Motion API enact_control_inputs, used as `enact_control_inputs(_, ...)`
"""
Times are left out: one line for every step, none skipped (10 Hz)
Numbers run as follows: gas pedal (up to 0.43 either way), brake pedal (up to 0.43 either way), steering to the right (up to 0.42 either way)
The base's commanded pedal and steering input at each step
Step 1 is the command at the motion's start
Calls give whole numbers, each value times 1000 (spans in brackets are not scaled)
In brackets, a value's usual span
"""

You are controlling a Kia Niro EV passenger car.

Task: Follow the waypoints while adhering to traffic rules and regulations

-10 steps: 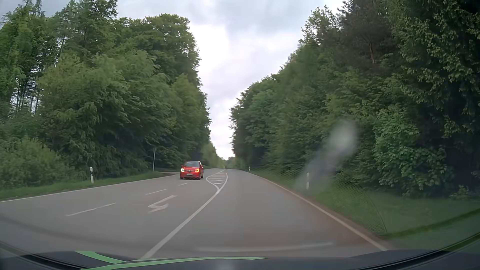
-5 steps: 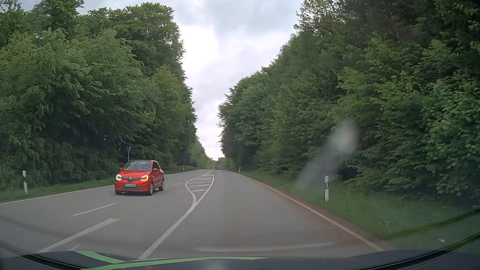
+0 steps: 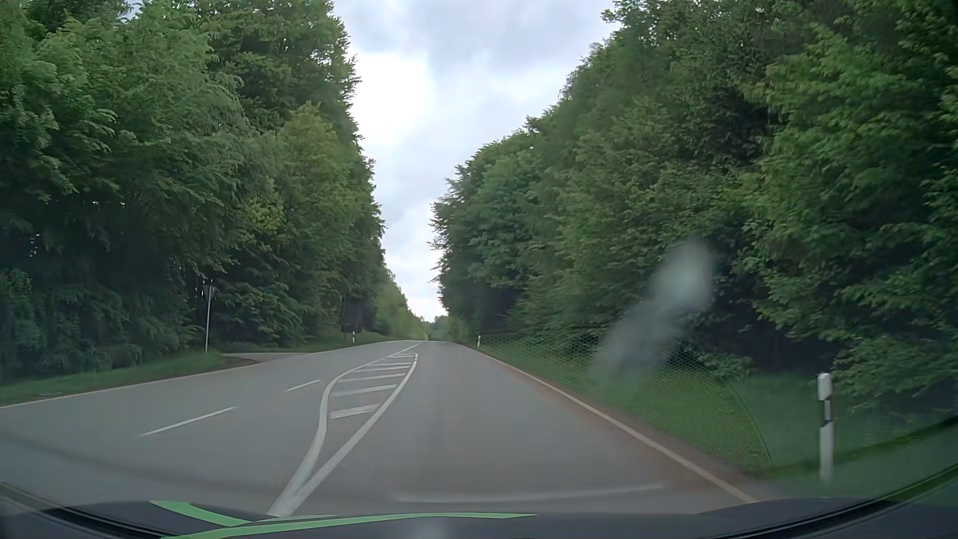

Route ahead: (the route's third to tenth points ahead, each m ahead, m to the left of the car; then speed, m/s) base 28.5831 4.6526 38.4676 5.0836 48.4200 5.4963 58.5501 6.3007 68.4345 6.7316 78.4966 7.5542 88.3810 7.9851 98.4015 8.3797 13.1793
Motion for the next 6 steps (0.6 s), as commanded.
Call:
enact_control_inputs(559,0,-11)
enact_control_inputs(559,0,-11)
enact_control_inputs(559,0,-11)
enact_control_inputs(571,0,-11)
enact_control_inputs(571,0,-11)
enact_control_inputs(571,0,-11)
